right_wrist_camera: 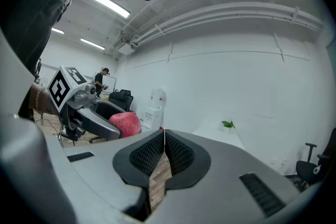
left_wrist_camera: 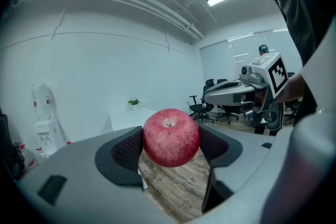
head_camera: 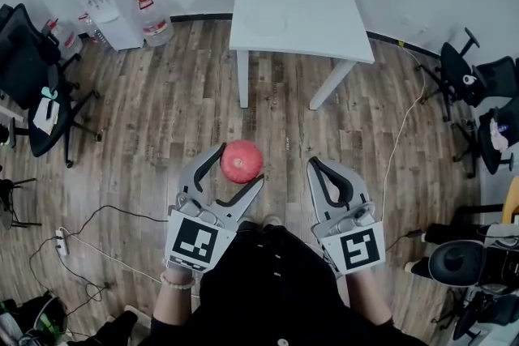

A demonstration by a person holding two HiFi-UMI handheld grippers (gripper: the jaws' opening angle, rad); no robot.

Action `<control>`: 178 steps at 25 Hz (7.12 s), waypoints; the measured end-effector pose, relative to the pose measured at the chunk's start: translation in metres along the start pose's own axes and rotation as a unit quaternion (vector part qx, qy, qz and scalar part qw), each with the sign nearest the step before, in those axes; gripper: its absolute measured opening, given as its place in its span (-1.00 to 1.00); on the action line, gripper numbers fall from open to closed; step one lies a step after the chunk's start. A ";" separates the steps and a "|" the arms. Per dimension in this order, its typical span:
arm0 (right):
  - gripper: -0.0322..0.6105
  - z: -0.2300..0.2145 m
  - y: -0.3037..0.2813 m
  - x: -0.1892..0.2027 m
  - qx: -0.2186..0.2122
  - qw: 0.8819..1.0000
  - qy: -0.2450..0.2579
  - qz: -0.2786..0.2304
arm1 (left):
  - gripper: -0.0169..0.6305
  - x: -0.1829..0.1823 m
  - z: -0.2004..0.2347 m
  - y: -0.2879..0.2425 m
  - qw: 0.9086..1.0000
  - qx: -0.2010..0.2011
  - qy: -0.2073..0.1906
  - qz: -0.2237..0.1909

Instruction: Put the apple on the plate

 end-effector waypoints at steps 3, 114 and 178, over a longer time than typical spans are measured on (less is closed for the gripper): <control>-0.77 0.007 -0.006 -0.003 0.008 1.000 0.005 0.005 | 0.12 0.002 0.006 0.006 1.000 0.002 0.005 0.000; -0.77 -0.316 -0.391 0.022 -0.006 1.000 0.005 -0.016 | 0.12 -0.063 0.337 -0.363 0.997 -0.069 0.015 -0.006; -0.77 -0.375 -0.509 0.060 -0.016 0.997 -0.025 0.068 | 0.12 0.017 0.398 -0.502 0.997 0.033 -0.041 0.051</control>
Point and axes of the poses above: the fingertips, and each gripper's own axes: y backward along the fingers, z to its left, x out of its underside, the point moved 6 cm from there along y, backward along the fingers, and after that the axes turned 3 degrees about y, right-handed, at the moved point
